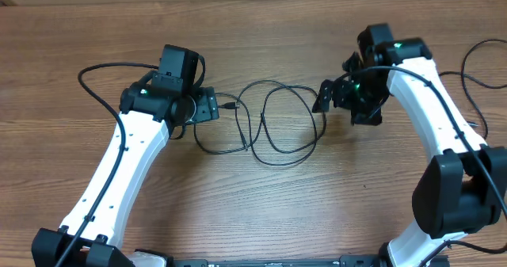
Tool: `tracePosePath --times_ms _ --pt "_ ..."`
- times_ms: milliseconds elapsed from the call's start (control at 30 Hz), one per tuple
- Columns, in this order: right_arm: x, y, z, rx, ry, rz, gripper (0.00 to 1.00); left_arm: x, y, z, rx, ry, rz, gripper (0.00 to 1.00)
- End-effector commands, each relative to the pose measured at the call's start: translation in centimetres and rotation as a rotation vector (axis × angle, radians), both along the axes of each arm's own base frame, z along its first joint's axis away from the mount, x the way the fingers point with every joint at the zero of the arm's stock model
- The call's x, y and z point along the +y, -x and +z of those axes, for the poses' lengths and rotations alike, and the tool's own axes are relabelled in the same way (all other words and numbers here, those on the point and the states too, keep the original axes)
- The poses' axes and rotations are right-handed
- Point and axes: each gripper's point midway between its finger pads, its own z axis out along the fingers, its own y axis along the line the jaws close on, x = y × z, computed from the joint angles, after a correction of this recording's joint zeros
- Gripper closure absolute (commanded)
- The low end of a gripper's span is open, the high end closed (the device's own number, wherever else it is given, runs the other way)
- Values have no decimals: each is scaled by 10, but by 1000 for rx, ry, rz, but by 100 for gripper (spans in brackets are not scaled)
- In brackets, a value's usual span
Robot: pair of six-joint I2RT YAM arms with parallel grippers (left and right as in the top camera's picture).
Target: Untangle cables
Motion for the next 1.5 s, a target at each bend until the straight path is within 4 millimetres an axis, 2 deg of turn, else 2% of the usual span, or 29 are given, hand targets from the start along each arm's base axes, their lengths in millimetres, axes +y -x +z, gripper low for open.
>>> tracePosePath --times_ms 0,167,333,600,767,900,1133,1233,1300,1433,1467 --pt "4 11 -19 54 -7 -26 1 10 -1 -3 2 -20 61 18" --pt "7 26 -38 111 3 -52 5 10 -1 -3 2 -20 60 16" --pt "16 49 -52 224 19 -159 8 10 -1 -3 2 -19 60 15" --pt "64 73 -69 294 -46 -191 6 9 -1 -3 3 -16 59 16" --pt "81 73 -77 306 -33 -303 19 10 -1 -3 5 -17 59 16" --pt "74 70 -83 297 49 -410 27 12 -1 -4 5 -23 64 16" --pt "77 77 -89 309 81 -449 29 18 -3 -3 -1 -25 92 17" --pt "78 82 -98 311 92 -472 30 23 -3 -3 1 -20 115 16" --pt "77 83 -104 305 89 -477 35 24 -3 -4 5 -18 119 16" --pt "76 78 -109 271 91 -478 38 24 -1 -4 13 -21 118 16" --pt "75 77 -109 264 92 -478 43 24 -1 -4 15 -21 118 16"
